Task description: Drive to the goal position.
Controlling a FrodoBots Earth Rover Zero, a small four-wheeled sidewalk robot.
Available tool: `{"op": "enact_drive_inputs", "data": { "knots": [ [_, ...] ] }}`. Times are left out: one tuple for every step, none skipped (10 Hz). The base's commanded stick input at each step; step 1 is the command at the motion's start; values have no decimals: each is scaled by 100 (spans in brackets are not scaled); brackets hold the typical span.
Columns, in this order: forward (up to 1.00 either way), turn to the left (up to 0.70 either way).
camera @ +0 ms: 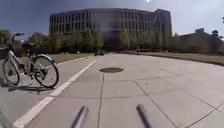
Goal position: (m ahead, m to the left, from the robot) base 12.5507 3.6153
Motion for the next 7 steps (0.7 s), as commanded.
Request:
{"op": "enact_drive_inputs", "data": {
  "knots": [
    [70,0],
    [70,0],
    [70,0],
    [70,0],
    [70,0],
    [70,0],
    [70,0]
  ]
}}
